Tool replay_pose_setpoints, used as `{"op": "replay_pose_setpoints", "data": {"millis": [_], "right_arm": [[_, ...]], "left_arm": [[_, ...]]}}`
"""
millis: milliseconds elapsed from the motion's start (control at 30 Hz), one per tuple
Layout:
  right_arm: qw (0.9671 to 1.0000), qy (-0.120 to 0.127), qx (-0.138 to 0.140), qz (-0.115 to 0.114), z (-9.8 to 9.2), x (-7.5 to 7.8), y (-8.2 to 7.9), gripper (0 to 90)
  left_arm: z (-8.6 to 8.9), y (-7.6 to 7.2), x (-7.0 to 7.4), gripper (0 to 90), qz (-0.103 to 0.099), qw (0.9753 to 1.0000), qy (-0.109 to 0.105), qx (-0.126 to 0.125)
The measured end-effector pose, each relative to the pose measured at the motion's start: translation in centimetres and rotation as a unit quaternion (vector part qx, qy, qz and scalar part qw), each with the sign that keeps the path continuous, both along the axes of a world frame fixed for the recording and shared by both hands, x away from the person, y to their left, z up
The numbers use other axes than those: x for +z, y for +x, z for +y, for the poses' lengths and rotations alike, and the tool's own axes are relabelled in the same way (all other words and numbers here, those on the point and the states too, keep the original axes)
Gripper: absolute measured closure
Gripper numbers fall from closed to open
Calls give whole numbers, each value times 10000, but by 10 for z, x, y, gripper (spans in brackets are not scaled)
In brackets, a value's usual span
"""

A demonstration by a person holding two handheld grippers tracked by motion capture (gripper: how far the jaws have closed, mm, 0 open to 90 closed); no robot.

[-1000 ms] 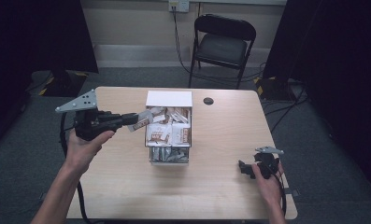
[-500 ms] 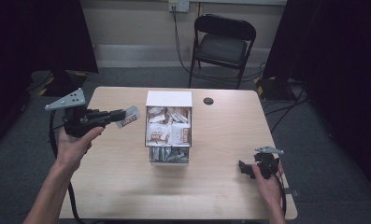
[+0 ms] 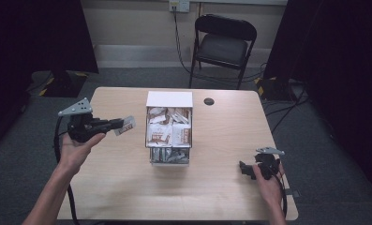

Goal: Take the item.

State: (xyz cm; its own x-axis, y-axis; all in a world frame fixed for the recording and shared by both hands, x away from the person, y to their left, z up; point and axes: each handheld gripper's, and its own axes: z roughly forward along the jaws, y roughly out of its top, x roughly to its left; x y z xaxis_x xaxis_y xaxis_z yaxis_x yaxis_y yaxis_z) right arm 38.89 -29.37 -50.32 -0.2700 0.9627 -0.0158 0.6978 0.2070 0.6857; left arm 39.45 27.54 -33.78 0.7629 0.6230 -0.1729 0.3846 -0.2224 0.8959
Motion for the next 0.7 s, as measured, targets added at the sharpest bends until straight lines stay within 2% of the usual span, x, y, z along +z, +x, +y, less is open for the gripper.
{"op": "replay_pose_setpoints", "data": {"millis": [267, 367, 400, 533, 700], "right_arm": [[10000, 0, -1, -1, 0, 0, 0, 0], [10000, -7, -4, -2, 0, 0, 0, 0], [10000, -8, -5, -3, 0, 0, 0, 0], [10000, -9, -4, -4, 0, 0, 0, 0], [10000, -6, -4, -1, 0, 0, 0, 0]], "left_arm": [[1, 2, -12, 900, 58, 9998, 173, 94], [0, 7, -26, 900, 227, 9993, 181, 216], [0, 7, -26, 900, 227, 9993, 181, 216], [0, 14, -42, 900, 356, 9984, 309, 299], [-2, 18, -54, 900, 450, 9980, 306, 306]]}}
